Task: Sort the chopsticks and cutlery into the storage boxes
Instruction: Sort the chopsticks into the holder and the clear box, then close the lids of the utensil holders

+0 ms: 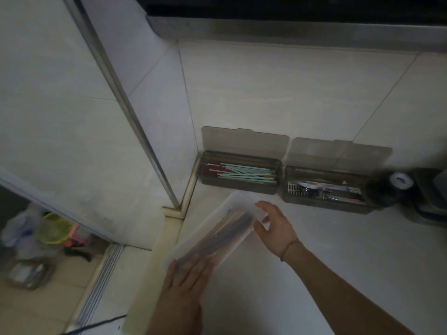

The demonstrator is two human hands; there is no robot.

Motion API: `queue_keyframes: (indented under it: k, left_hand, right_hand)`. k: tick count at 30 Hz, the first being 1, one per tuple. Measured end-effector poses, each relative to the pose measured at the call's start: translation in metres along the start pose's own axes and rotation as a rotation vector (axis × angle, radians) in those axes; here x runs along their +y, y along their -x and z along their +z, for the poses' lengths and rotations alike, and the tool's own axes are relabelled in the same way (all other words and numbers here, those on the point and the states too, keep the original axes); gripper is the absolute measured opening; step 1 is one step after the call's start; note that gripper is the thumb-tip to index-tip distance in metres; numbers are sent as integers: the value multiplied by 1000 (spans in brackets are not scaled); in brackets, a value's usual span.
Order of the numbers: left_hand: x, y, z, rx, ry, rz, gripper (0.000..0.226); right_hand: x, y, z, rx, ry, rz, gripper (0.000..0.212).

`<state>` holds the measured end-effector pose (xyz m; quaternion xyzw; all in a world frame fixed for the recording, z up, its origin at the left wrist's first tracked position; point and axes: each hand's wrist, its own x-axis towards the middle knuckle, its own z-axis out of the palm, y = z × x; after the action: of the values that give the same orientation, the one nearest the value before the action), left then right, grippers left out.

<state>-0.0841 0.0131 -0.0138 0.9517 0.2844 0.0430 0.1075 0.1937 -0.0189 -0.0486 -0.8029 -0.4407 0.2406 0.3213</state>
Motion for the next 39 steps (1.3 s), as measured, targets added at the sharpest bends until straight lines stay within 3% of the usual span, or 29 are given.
queue_keyframes:
  k: [5, 9, 12, 16, 20, 25, 27, 32, 39]
  left_hand:
    - [-8, 6, 7, -70, -37, -207, 57]
    - [-22, 6, 23, -22, -142, -38, 52]
    - [-27, 2, 32, -18, -215, 71, 61]
    - [-23, -14, 32, 11, -161, 57, 59]
    - [-24, -36, 26, 11, -73, 57, 54]
    - [-28, -67, 13, 105, 149, -56, 42]
    - [-23, -81, 10, 140, 153, -128, 39]
    - [-12, -93, 16, 109, 67, -214, 45]
    - [-13, -92, 19, 130, 46, -221, 45]
  right_hand:
    - [8, 65, 11, 119, -127, 76, 64]
    - [36, 127, 25, 180, -188, 19, 55]
    - [60, 143, 29, 230, -182, 60, 79]
    - [59, 134, 23, 266, -203, -72, 49]
    - [52, 107, 13, 327, -205, -37, 57]
    - [19, 26, -42, 491, 117, -199, 33]
    - [-3, -32, -67, 476, 324, -275, 35]
    - [-48, -143, -99, 248, 609, -206, 53]
    - [-46, -156, -75, 281, 747, -138, 59]
